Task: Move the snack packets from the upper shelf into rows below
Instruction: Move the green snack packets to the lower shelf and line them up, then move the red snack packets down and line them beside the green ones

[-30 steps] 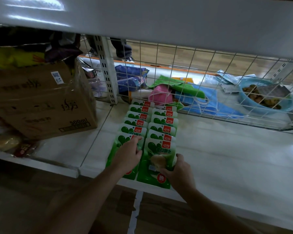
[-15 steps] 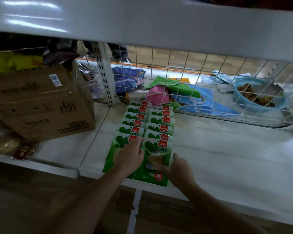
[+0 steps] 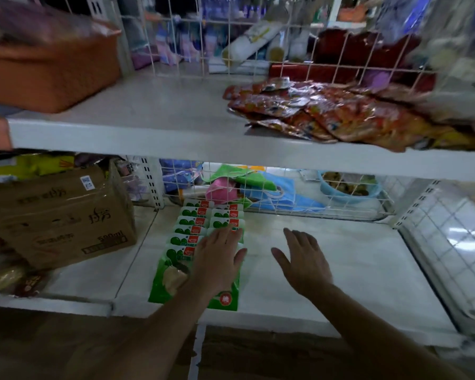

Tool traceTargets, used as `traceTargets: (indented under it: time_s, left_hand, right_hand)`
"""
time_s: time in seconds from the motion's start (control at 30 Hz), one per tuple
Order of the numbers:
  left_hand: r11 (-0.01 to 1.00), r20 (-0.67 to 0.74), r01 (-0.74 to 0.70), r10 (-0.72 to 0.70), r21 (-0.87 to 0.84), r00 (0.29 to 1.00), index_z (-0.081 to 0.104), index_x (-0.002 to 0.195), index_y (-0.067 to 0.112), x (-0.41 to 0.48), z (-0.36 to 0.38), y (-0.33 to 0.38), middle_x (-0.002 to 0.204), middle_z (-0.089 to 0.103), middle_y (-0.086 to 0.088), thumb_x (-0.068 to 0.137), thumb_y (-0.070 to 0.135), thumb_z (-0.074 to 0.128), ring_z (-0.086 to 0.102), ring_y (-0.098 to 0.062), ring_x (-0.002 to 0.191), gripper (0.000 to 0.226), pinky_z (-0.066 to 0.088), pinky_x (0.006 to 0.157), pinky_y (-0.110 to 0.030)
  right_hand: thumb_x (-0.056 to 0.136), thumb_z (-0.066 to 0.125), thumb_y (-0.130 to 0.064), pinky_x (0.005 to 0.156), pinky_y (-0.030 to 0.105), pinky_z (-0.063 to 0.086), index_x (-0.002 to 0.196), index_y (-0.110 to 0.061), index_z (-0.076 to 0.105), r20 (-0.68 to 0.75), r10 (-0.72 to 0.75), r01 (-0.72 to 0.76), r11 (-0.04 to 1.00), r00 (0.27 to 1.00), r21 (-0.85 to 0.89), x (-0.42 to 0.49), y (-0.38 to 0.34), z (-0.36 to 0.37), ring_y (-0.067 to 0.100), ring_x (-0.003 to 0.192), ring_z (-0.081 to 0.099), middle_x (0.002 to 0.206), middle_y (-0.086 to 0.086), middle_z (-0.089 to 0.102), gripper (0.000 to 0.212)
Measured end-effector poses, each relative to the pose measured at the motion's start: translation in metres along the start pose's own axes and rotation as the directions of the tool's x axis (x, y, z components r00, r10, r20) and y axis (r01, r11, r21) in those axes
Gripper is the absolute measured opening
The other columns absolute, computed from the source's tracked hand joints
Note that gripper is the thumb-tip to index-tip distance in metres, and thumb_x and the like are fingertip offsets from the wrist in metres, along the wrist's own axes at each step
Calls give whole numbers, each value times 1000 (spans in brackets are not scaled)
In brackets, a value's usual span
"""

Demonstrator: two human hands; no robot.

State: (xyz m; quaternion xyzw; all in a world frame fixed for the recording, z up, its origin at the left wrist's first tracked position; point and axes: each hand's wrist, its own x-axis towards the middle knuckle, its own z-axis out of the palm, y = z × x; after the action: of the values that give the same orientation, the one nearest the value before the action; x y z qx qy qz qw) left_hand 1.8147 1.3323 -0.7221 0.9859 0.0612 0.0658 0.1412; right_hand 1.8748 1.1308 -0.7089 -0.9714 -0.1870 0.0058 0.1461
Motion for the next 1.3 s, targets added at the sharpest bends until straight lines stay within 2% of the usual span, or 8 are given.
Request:
traceTargets:
  time_s: [0.3,0.47,0.67,0.77,0.87,0.97,1.13,1.3]
  left_hand:
    - [987,-79,-115,124,108,989,24,155,30,-9,-63,74,164,19,1,101,56,28,18,-25,150,59,22,119,-48]
    - [974,-159,-165,189,152,969,42,149,27,-29,-94,100,155,41,-2,97,60,25,39,-27,140,64,31,113,-46]
    - [956,-198,-270,289,115,937,43,146,24,-45,-140,121,148,45,-1,101,54,30,40,-24,136,56,33,111,-41]
    - [929,-290,-350,370,122,883,58,128,20,-47,-166,128,124,58,0,99,50,33,52,-21,115,48,44,98,-37]
    - [883,-450,-439,464,168,763,65,102,16,-41,-190,134,96,61,1,100,42,40,54,-18,92,36,47,82,-33]
    - [874,-541,-464,462,144,703,65,94,13,-27,-215,145,92,61,-1,100,37,43,53,-20,87,32,45,79,-35]
    - [953,-485,-299,281,42,828,63,91,13,15,-241,171,94,60,-2,98,45,43,53,-19,93,38,47,80,-35]
    - [980,-368,-135,72,-148,927,65,91,9,48,-244,189,89,63,0,91,54,59,57,-17,88,46,47,77,-30]
  right_hand:
    - [97,25,-66,124,44,13,156,-28,20,-75,-76,64,987,994,-146,-49,8,-95,27,151,9,165,4,17,71]
    - [91,17,-72,118,51,30,150,-25,37,-128,-63,35,976,990,-213,-76,5,-129,33,144,34,155,10,40,78]
    - [93,33,-64,92,46,55,130,-19,62,-240,-164,100,961,957,-259,-94,-2,-172,31,112,63,125,9,66,64]
    - [94,35,-60,78,41,57,119,-19,67,-283,-207,121,948,937,-293,-95,-9,-200,26,99,66,109,3,70,58]
    - [97,37,-57,77,39,56,111,-18,69,-354,-245,152,951,902,-270,-91,-15,-225,25,94,65,100,2,71,52]
    - [99,30,-55,75,38,54,104,-18,69,-444,-263,174,957,856,-231,-80,-20,-250,24,91,63,96,1,70,54]
    - [97,52,-35,74,37,49,99,-13,66,-561,-180,153,984,808,-96,-50,-16,-278,28,87,58,90,7,65,26]
    - [95,56,-28,80,37,45,105,-8,61,-501,9,58,991,865,118,-22,-12,-286,30,94,56,99,13,63,23]
